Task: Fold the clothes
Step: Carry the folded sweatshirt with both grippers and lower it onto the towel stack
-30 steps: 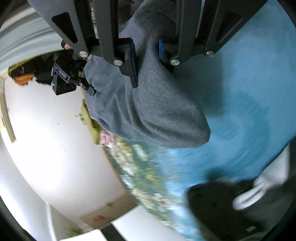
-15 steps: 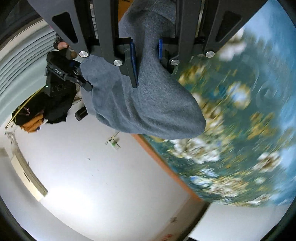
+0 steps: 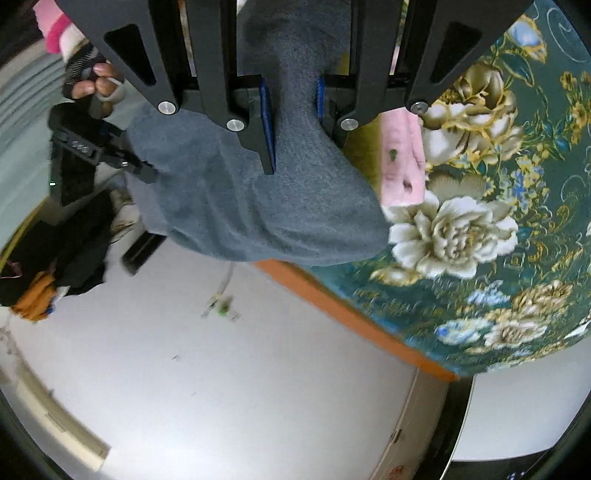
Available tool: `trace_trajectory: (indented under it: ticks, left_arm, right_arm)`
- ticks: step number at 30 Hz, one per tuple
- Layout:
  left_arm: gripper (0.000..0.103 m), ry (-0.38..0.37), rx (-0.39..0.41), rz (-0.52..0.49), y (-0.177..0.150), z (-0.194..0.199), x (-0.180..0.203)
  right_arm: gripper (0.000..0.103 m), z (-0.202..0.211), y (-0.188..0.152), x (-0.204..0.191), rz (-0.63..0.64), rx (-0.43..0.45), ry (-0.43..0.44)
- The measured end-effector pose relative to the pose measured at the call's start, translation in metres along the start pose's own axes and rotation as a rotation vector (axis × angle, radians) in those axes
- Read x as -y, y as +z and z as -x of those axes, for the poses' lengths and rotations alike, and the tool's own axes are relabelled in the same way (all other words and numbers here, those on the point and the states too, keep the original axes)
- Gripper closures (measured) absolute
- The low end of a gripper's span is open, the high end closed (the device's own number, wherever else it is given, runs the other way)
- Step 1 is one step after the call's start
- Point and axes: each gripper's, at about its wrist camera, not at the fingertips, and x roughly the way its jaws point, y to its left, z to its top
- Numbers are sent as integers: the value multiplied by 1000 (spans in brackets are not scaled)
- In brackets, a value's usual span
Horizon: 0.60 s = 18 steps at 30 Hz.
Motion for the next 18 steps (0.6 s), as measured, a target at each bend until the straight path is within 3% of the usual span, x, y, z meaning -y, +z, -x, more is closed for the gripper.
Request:
trace_trajectory:
  ticks: [5, 9, 14, 18]
  left_arm:
    - [83, 44, -79, 95, -26, -46, -35]
    - [80, -13, -80, 168, -34, -44, -47]
    - [77, -27, -92, 200, -28, -23, -47]
    - [67, 48, 13, 150, -11, 17, -45]
  right_arm:
    - [76, -36, -17, 48, -77, -63, -82]
    - [75, -37, -26, 62, -94, -67, -56]
    - [64, -23, -21, 49, -62, -66, -86]
    - [55, 8, -9, 26, 66, 11, -180]
